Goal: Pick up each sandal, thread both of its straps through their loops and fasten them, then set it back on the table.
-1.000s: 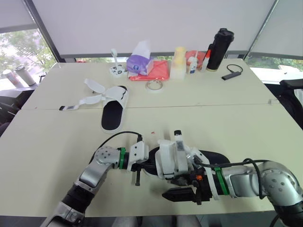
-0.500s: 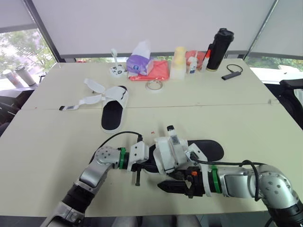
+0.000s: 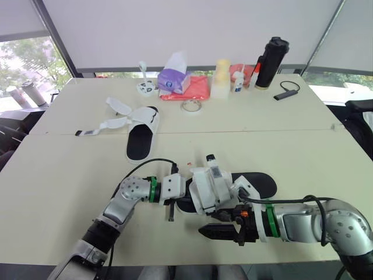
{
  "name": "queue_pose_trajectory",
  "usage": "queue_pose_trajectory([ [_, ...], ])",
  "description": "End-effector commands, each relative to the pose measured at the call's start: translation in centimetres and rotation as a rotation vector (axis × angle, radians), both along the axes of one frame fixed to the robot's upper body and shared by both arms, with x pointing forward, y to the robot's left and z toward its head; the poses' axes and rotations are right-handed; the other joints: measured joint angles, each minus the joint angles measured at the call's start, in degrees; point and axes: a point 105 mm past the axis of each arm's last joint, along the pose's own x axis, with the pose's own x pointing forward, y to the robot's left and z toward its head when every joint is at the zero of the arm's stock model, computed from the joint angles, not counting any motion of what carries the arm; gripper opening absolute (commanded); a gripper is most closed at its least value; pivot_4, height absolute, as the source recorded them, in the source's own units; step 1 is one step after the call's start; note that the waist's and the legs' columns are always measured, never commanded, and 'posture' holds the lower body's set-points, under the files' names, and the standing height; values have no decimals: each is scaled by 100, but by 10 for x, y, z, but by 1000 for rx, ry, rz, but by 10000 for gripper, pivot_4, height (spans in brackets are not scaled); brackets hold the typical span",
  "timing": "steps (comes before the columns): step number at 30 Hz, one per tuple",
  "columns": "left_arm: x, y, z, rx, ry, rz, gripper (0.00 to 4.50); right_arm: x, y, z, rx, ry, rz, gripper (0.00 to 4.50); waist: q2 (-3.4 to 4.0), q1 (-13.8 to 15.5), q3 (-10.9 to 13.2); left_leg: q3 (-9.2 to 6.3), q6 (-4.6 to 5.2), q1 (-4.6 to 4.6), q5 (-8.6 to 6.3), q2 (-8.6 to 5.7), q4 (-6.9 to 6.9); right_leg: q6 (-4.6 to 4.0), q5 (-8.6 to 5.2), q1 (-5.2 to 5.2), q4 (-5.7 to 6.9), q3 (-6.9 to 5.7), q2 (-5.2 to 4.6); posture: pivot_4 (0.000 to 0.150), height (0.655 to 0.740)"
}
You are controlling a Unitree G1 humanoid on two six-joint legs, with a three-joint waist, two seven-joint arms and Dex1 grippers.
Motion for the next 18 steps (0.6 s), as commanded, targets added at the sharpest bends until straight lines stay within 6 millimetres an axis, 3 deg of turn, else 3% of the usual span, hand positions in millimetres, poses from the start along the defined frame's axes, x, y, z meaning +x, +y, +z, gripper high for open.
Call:
queue_pose_trajectory([
  [1, 3, 17, -37, 134, 72, 75, 0, 0, 5, 9, 27, -44, 32, 44664, 2, -1, -3, 0, 0, 0, 0, 1, 0, -1, 0, 0, 0, 0, 0, 1500, 7400],
  [10, 0, 18, -39, 135, 76, 64, 0, 2, 7, 11, 38, -81, 45, 44664, 4, -1, -9, -1, 0, 2, 0, 2, -1, -2, 1, -7, -1, 1, -2, 1500, 7400],
  [14, 0, 18, -37, 131, 76, 62, 0, 2, 7, 10, 37, -82, 53, 32372, 4, -1, -9, -1, 0, 2, 0, 2, -1, -3, 1, -8, -1, 1, -2, 1500, 7400],
  [18, 0, 19, -36, 128, 77, 61, 0, 1, 7, 9, 33, -82, 65, 11011, 5, -8, -10, -2, 0, 2, 0, 4, -4, -3, 1, -9, -2, 1, -2, 1500, 7400],
])
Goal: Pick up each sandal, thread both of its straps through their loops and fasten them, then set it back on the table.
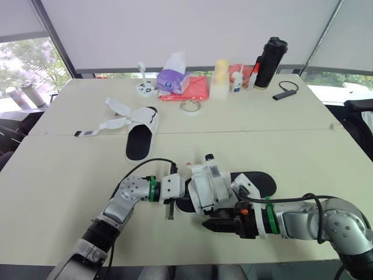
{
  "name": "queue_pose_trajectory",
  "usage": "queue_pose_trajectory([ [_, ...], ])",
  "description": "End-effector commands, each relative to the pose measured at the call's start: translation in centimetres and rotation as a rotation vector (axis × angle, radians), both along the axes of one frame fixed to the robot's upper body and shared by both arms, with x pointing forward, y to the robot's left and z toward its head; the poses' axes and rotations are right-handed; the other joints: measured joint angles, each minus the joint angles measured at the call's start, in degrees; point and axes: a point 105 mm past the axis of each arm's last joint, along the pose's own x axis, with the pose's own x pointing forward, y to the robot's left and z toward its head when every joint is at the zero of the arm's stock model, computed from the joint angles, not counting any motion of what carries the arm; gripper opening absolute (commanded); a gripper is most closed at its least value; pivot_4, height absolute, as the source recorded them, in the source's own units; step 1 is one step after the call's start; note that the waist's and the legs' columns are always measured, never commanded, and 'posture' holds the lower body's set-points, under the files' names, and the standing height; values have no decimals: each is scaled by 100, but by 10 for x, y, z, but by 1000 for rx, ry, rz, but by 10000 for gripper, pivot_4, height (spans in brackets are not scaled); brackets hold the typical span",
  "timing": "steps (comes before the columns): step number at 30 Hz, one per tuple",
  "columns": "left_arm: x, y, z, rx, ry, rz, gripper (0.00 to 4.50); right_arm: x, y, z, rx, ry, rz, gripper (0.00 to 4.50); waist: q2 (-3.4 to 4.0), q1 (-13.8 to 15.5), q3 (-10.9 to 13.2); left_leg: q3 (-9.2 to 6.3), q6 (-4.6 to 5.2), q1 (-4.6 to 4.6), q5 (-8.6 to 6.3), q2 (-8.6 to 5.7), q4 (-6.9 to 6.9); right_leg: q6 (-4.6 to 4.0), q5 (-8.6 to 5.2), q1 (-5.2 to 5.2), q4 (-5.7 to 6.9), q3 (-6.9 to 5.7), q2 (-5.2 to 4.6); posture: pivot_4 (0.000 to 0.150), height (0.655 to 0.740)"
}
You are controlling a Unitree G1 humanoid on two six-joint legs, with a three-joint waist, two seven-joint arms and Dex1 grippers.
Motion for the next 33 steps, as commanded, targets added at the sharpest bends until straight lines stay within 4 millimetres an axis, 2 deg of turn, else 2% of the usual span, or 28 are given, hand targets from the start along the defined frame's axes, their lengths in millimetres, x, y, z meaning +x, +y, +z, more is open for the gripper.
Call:
queue_pose_trajectory([
  [1, -1, 17, -35, 125, 102, 60, 0, -5, 10, 10, 50, -31, 61, 6513, 2, -4, -1, 0, 0, 0, 0, 0, -1, -1, 0, 1, 0, 0, 0, 1500, 7400],
  [2, -2, 17, -35, 126, 102, 60, 0, -5, 10, 10, 51, -32, 62, 880, 3, -3, -2, 0, 0, 0, 0, 1, -2, -1, 0, 1, 0, 0, 0, 1500, 7400],
  [3, -2, 18, -35, 126, 103, 59, 0, -5, 10, 10, 52, -32, 64, 336, 3, -2, -3, 0, 0, 0, 0, 2, -2, -1, 0, 0, 0, 0, 0, 1500, 7400],
  [21, -1, 16, -34, 120, 99, 57, 0, -9, 3, 5, 13, -8, 75, 336, 4, -2, -4, -2, -2, -2, -1, 5, -13, -7, 4, -2, -29, -1, -1, 1500, 7400],
  [23, -1, 16, -34, 119, 98, 58, 0, -12, 0, 4, 4, 3, 77, 5728, 5, 0, -4, -2, -2, -2, -1, 6, -15, -9, 5, -1, -38, -2, -1, 1500, 7400],
  [25, -1, 17, -34, 119, 98, 60, 0, -14, -4, 3, -6, -2, 70, 13596, 5, 4, -4, -2, -1, -4, -1, 6, -16, -9, 6, 1, -48, -3, -1, 1500, 7400],
  [31, -2, 18, -34, 119, 100, 64, 0, -6, -12, 4, 2, 11, 31, 44603, 5, -1, -6, -2, -1, -5, -1, 6, -18, -9, 8, 4, -56, -5, -1, 1500, 7400],
  [33, -2, 18, -34, 119, 101, 63, 0, -2, -13, 3, 14, 24, 15, 44603, 5, -1, -7, -2, -2, -5, -2, 7, -18, -9, 8, 4, -57, -5, -1, 1500, 7400],
])
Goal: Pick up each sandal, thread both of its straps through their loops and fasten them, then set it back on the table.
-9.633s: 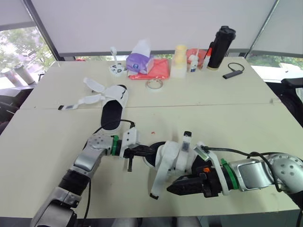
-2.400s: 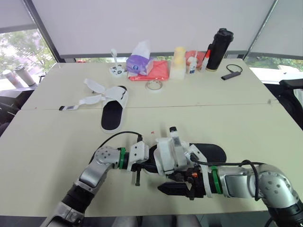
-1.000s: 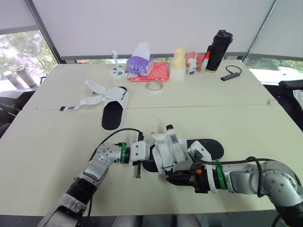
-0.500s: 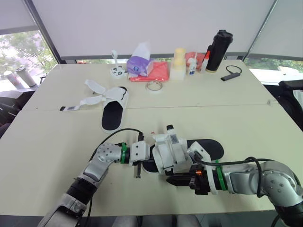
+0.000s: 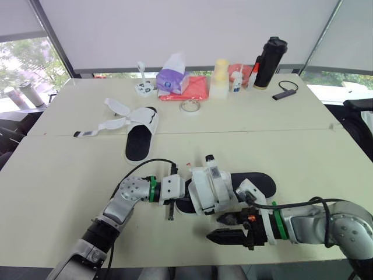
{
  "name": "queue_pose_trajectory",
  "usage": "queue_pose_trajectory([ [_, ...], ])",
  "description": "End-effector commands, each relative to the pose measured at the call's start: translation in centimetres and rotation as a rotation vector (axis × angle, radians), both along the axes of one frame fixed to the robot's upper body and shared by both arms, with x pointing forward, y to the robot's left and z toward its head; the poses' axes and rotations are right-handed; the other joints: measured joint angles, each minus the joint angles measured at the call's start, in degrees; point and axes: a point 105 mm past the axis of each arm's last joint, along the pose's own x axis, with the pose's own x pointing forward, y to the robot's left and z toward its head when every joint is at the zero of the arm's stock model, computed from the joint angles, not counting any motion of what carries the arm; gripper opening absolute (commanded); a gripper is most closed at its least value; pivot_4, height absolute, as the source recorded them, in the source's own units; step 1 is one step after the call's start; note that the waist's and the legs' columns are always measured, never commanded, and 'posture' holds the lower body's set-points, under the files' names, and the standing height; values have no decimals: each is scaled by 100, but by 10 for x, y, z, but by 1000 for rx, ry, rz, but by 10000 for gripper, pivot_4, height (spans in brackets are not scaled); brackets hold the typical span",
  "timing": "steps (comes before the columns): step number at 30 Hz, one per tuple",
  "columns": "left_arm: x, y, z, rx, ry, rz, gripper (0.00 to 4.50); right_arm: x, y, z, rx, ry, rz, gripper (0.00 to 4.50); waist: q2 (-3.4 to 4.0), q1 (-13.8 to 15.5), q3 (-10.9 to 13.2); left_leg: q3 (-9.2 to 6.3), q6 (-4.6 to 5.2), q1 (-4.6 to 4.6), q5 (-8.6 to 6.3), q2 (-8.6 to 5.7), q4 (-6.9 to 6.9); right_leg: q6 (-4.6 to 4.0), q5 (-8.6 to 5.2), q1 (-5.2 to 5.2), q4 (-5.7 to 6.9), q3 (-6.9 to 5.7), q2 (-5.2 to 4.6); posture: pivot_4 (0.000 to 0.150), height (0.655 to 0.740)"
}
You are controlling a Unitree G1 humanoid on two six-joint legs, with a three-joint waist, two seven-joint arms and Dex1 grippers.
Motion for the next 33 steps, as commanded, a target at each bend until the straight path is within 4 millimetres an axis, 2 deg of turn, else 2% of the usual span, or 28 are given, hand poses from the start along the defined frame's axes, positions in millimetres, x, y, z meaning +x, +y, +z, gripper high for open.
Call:
queue_pose_trajectory([
  [1, -1, 19, -34, 119, 100, 69, 0, 8, -1, 6, 31, -10, -22, 44603, 0, 1, -1, 0, 0, 0, 0, 0, 0, 0, 0, 0, -1, 0, 0, 1500, 7400],
  [7, -2, 19, -34, 118, 102, 66, 0, 17, -1, 9, 65, 3, -49, 44603, 2, -3, -2, 0, 1, -1, 0, 1, -7, 0, 0, -1, -6, -1, 1, 1500, 7400],
  [17, -3, 19, -33, 117, 106, 63, 0, 18, 14, 26, 126, -43, 0, 44603, 3, -18, -2, 1, 1, -1, 0, 6, -8, -3, 3, -4, -6, -1, 3, 1500, 7400],
  [33, -4, 18, -33, 113, 105, 62, 0, 7, 24, 32, 146, -57, 61, 44603, 3, -11, -2, 1, 0, -1, 0, 7, -17, -3, 3, -6, -9, -1, 3, 1500, 7400],
])
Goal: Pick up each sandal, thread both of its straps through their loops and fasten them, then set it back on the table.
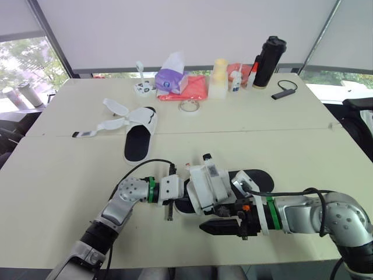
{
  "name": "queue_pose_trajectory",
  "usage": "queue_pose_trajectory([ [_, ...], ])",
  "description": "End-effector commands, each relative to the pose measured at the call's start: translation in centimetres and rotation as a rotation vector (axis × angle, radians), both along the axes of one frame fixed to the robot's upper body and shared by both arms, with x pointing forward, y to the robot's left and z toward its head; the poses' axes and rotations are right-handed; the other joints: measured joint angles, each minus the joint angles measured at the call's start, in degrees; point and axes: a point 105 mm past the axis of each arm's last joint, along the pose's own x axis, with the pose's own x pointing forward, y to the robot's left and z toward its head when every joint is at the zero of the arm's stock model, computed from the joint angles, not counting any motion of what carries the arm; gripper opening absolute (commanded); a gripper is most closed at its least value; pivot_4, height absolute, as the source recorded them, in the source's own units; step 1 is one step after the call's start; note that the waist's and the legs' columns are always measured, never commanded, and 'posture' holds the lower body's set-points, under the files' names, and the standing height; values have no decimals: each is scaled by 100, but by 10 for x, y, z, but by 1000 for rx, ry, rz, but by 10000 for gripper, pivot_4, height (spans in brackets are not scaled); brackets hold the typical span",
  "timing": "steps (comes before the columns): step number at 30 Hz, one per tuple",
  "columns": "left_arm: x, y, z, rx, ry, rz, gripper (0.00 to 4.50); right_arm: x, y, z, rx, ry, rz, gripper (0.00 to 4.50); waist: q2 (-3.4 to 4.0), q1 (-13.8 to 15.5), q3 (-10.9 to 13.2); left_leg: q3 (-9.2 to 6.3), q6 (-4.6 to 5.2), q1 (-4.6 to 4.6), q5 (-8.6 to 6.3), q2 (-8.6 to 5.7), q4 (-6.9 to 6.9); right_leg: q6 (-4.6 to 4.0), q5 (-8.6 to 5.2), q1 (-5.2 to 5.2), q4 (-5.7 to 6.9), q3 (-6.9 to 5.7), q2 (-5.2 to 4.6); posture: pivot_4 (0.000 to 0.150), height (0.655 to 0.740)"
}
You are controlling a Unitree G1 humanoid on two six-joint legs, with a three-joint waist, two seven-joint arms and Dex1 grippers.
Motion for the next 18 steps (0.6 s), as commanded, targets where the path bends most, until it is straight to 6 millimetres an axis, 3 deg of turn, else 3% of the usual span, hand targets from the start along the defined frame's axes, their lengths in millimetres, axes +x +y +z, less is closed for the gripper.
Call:
queue_pose_trajectory([
  [1, -3, 16, -33, 115, 106, 52, 0, -2, 8, 16, 51, -60, 32, 44603, 0, 5, 0, 0, 0, 0, 0, 0, -1, 0, 0, 0, -1, 0, 0, 1500, 7400],
  [4, -3, 15, -33, 115, 106, 51, 0, -1, 9, 16, 52, -62, 32, 36861, 0, 3, 0, 0, 0, 0, 0, 0, -4, 0, 0, 0, -5, 0, 0, 1500, 7400],
  [11, -3, 15, -33, 113, 106, 52, 0, 0, 11, 12, 39, -46, 29, 2526, 0, 17, 0, 0, 1, -3, 1, -1, -13, 0, 0, -3, -11, -2, -1, 1500, 7400],
  [18, -3, 16, -33, 112, 107, 56, 0, -5, 9, 6, 19, -11, 38, 1199, 0, 12, 0, 0, 1, -3, 1, -2, -14, 1, 0, -2, -10, -4, 1, 1500, 7400],
])
